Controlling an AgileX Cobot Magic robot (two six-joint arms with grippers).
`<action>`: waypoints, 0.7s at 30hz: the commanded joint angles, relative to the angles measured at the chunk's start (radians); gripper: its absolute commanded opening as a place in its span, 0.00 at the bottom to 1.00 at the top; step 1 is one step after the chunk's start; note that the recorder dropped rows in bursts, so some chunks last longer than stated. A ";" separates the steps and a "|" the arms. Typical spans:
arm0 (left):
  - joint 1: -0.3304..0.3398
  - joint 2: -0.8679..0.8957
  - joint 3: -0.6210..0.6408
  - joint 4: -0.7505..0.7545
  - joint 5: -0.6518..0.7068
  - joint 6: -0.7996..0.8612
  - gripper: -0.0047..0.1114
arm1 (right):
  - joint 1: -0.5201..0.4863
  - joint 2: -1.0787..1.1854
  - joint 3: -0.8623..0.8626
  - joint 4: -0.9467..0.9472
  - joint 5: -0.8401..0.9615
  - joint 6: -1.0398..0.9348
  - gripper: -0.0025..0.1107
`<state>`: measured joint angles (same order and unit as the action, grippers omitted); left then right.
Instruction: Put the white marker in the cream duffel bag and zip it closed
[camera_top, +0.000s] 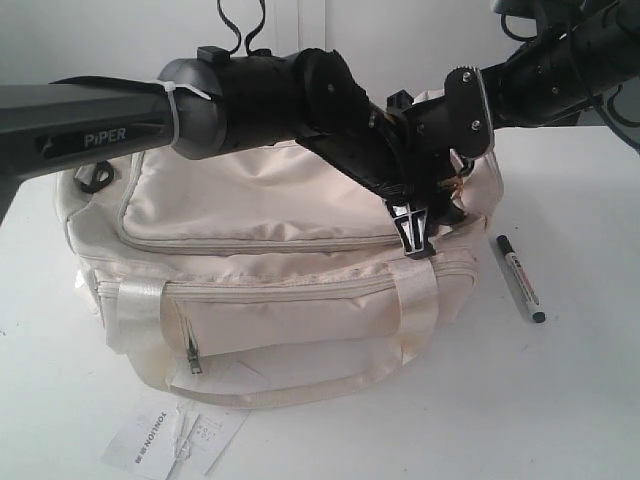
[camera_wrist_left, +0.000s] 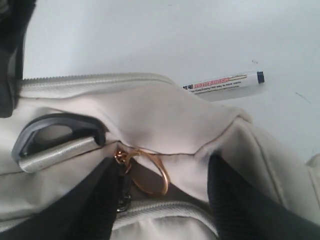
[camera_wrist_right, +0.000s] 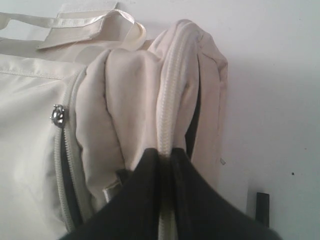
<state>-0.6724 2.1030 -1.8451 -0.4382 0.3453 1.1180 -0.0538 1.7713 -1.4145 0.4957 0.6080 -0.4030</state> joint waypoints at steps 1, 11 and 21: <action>0.002 0.004 -0.007 -0.006 -0.022 0.029 0.45 | -0.006 0.000 -0.006 0.004 -0.010 0.005 0.02; 0.004 0.017 -0.007 0.067 -0.037 0.018 0.59 | -0.006 0.000 -0.006 0.004 -0.010 0.005 0.02; 0.012 -0.070 -0.007 0.110 0.177 -0.267 0.56 | -0.006 0.000 -0.006 0.004 -0.010 0.005 0.02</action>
<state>-0.6646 2.0692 -1.8451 -0.3386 0.3948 0.9492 -0.0538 1.7713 -1.4145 0.4957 0.5951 -0.4030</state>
